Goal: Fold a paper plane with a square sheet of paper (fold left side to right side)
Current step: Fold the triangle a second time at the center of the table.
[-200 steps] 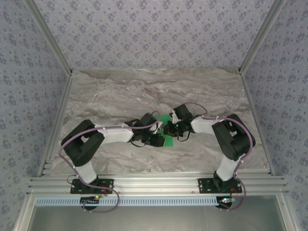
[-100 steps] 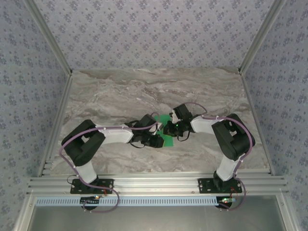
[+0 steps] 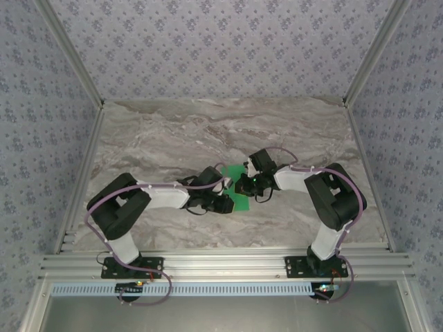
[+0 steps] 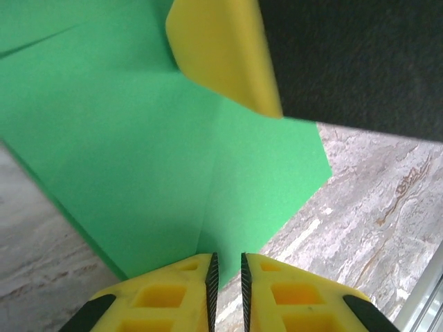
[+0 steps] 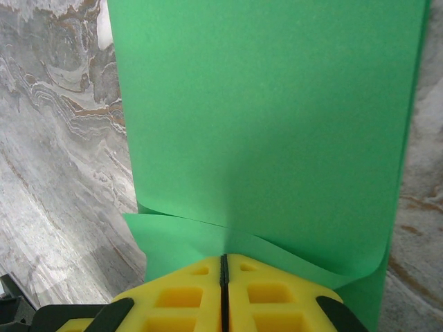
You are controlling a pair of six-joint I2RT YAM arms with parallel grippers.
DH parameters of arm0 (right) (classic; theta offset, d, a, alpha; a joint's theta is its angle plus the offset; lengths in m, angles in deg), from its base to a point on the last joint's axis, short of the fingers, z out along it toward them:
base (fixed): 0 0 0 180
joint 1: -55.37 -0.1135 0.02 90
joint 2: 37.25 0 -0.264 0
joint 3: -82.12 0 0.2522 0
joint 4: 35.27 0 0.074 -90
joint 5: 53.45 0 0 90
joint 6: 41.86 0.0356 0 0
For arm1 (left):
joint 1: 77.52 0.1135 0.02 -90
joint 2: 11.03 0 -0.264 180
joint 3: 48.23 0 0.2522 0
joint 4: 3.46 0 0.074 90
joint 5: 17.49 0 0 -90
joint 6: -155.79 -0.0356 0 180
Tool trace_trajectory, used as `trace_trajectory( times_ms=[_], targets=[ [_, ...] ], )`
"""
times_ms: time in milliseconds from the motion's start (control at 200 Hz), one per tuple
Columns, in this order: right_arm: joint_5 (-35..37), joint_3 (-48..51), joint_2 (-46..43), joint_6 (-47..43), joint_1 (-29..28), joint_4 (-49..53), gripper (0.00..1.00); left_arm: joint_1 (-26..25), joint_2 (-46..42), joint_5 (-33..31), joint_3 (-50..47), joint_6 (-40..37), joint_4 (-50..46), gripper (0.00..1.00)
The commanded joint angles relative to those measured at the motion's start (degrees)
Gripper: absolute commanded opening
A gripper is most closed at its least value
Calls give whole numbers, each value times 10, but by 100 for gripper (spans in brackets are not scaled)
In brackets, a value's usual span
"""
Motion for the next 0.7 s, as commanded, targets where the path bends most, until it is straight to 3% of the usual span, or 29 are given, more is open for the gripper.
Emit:
trace_trajectory(
  times_ms=[0,215,425,700],
  targets=[
    [26,5,24,-13,1,50,10,-4,-22,-12,-32,16,-28,16],
    [25,5,24,-14,1,49,10,1,-68,-6,-79,40,-8,12],
    [24,4,24,-13,0,49,10,24,-111,12,-59,35,-8,14],
    [24,3,20,-14,-1,51,10,28,-41,23,-4,11,-15,21]
  ],
)
